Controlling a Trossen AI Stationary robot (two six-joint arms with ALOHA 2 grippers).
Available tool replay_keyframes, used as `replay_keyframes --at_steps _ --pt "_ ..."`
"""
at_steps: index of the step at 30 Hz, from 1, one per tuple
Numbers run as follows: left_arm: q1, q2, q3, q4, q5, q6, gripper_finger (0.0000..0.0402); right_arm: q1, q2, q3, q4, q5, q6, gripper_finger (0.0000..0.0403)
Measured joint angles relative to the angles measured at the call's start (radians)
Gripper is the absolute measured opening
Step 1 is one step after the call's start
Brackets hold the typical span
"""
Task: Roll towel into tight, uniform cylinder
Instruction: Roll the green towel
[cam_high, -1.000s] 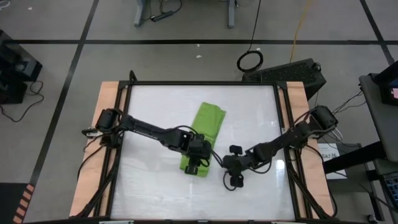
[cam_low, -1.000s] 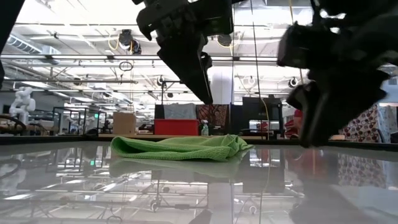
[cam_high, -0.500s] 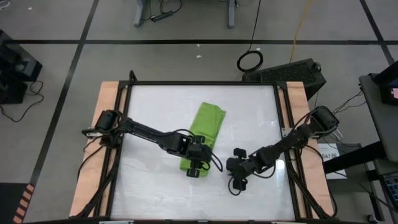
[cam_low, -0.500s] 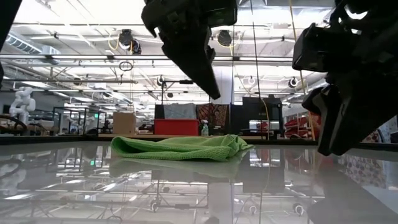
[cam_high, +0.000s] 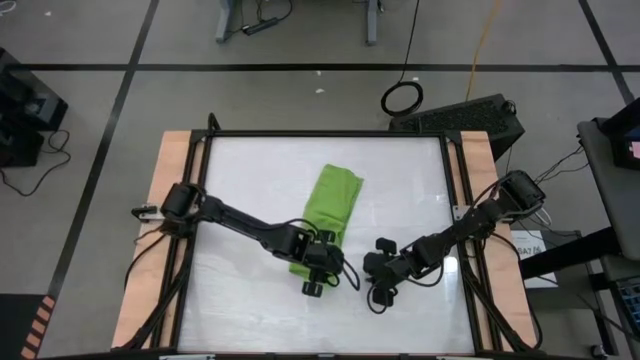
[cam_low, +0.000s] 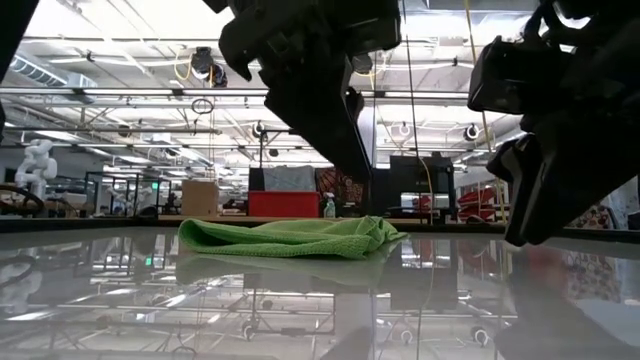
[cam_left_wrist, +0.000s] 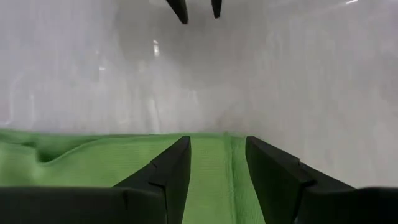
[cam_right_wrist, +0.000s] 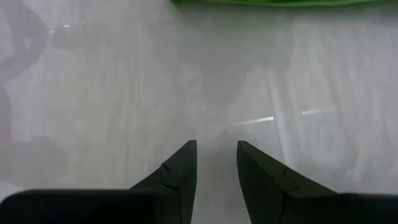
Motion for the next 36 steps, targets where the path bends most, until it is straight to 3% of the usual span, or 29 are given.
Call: replay_keyframes --at_steps 5,16,30,36 --pt "-0.021 0.038 0.000 0.050 -0.002 -0.046 0.0161 0.000 0.000 0.000 0.007 0.001 -0.001 0.0105" --pt "-0.029 0.081 0.000 0.066 -0.170 -0.204 0.0161 0.000 0.000 0.000 0.011 0.001 -0.002 0.0105" --pt "-0.070 0.077 0.000 0.054 -0.122 -0.258 0.0161 0.000 0.000 0.000 0.025 0.001 -0.027 0.0105" --pt "-0.065 0.077 0.000 0.046 -0.159 -0.285 0.0152 0.000 0.000 0.001 0.035 0.001 -0.026 0.0105"
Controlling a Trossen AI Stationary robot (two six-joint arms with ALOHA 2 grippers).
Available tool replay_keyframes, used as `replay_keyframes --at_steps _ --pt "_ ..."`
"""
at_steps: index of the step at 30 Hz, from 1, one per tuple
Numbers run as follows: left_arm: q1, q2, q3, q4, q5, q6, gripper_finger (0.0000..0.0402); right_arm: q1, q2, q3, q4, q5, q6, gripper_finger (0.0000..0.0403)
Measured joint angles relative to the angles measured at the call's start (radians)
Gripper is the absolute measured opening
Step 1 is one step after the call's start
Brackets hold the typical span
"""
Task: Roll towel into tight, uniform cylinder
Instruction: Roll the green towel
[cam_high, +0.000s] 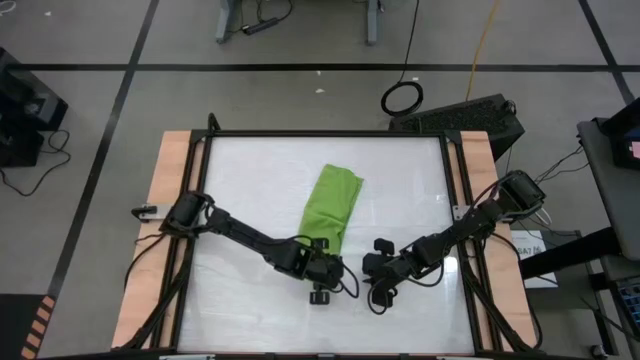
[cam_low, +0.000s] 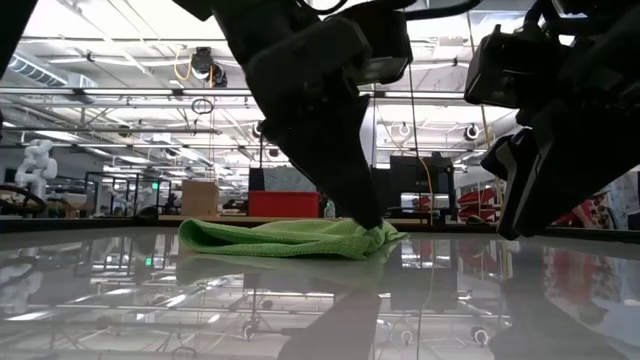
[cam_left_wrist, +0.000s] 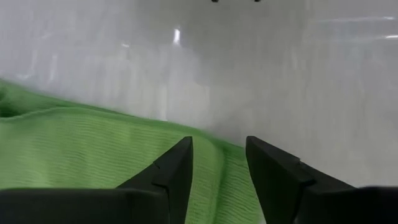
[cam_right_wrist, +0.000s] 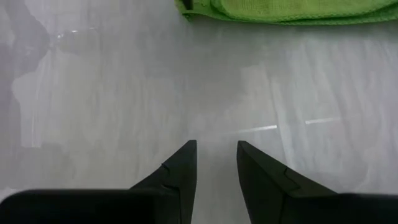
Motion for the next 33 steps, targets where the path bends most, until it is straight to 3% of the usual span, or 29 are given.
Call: replay_keyframes --at_steps 9,33 --pt "0.014 0.004 0.000 0.001 0.045 0.029 0.0096 0.001 0.000 0.000 0.000 0.000 0.006 0.0105" --pt "0.049 0.021 0.001 0.001 0.040 0.008 0.0081 0.001 0.000 0.000 0.000 0.025 0.000 0.0105"
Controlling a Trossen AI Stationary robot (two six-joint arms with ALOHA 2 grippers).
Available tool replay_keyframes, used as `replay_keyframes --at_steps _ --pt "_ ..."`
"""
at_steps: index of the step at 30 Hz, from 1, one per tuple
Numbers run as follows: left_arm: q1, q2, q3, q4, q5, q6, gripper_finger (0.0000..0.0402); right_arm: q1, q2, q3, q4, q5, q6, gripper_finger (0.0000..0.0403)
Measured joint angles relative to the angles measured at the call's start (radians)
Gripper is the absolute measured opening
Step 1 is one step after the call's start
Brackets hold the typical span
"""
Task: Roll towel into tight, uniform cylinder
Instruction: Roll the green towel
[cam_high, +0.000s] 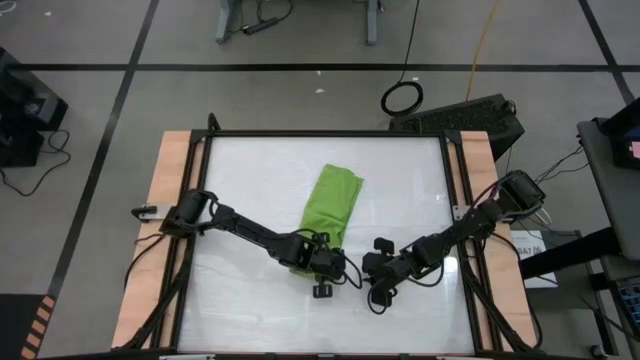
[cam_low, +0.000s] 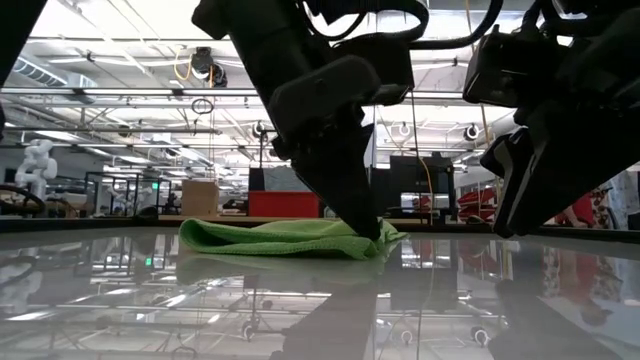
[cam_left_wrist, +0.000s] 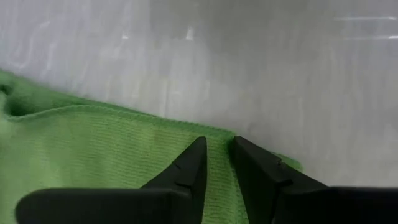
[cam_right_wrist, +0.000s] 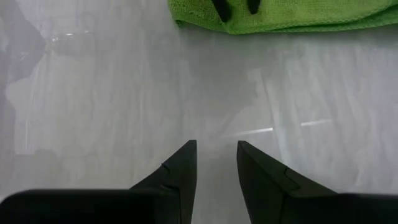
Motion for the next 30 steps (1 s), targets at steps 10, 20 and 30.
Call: replay_keyframes --at_steps 10,20,30 --pt "0.001 0.000 0.000 0.020 0.084 0.072 0.0006 0.000 0.000 0.000 0.000 0.002 -0.003 0.0105" --pt "-0.032 -0.070 0.034 -0.147 0.175 0.193 0.0002 0.011 0.000 0.000 -0.006 -0.002 -0.001 0.0105" --pt "-0.033 -0.065 0.031 -0.147 0.195 0.228 0.0001 0.003 0.000 0.000 -0.009 0.004 -0.007 0.0105"
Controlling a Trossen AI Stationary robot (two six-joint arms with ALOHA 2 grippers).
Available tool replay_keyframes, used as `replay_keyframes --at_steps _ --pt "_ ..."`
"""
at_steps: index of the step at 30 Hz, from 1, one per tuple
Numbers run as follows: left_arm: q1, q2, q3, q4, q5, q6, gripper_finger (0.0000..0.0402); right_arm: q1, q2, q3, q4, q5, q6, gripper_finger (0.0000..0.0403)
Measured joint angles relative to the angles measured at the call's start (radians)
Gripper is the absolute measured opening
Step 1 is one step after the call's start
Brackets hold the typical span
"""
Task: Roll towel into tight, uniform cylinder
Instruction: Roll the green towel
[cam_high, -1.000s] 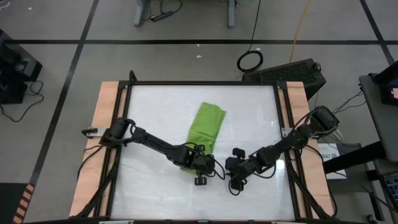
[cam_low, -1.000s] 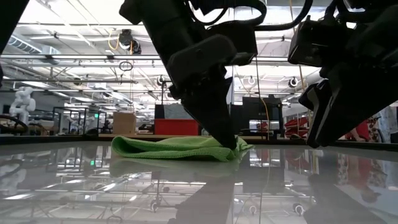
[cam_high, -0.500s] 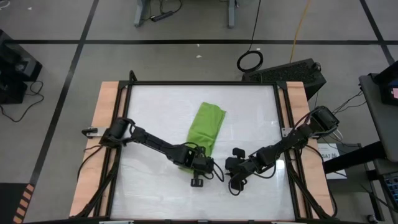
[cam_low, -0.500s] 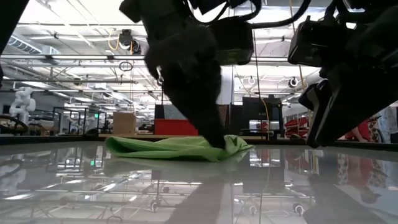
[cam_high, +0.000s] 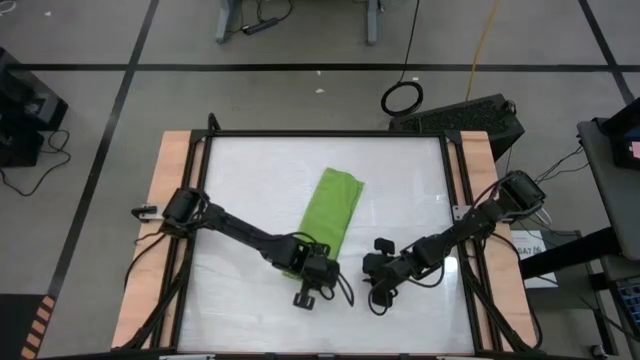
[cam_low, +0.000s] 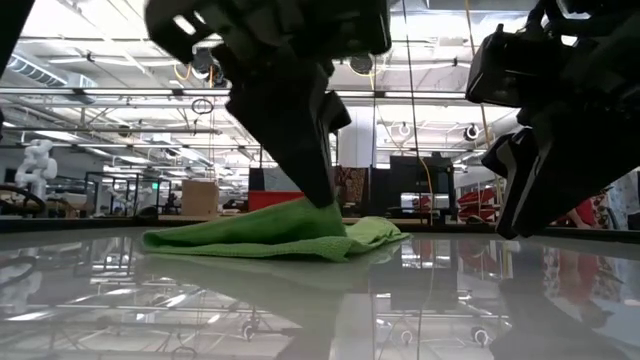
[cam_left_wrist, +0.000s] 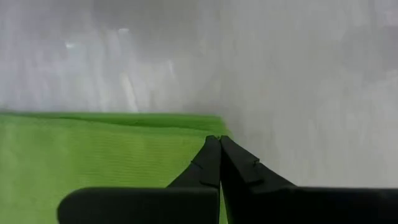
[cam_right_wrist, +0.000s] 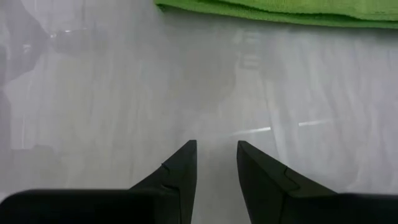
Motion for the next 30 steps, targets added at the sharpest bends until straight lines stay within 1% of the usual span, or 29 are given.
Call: replay_keyframes --at_steps 4,6,10,13,19,22,25,27,30 --pt "0.008 0.000 0.000 0.005 0.004 -0.001 0.0001 -0.022 0.000 0.000 -0.004 0.003 0.018 0.0105" --pt "0.006 0.000 0.000 0.008 0.006 -0.001 0.0000 -0.038 0.000 0.000 -0.020 0.022 0.049 0.0105" --pt "0.004 0.000 0.000 0.025 0.049 -0.019 0.0000 -0.090 0.000 0.000 -0.041 0.063 0.087 0.0105" --pt "0.006 0.000 0.000 0.026 0.050 -0.019 0.0000 -0.142 0.000 0.000 -0.043 0.069 0.089 0.0105" --pt "0.005 0.000 0.000 0.046 0.058 -0.018 0.0000 -0.241 0.000 0.000 -0.018 0.070 0.052 0.0105" --pt "0.005 0.017 0.000 0.053 0.095 -0.019 0.0000 -0.264 0.000 0.000 0.034 0.044 0.012 0.0105" --pt "0.006 0.046 0.000 0.058 0.141 -0.020 0.0001 -0.269 0.000 0.000 0.064 0.043 0.000 0.0105" --pt "0.007 0.065 0.000 0.069 0.166 -0.022 0.0007 -0.271 0.000 0.000 0.068 0.043 -0.006 0.0105" --pt "0.007 0.085 0.000 0.096 0.188 -0.025 0.0030 -0.272 0.000 0.000 0.066 0.043 -0.017 0.0105"
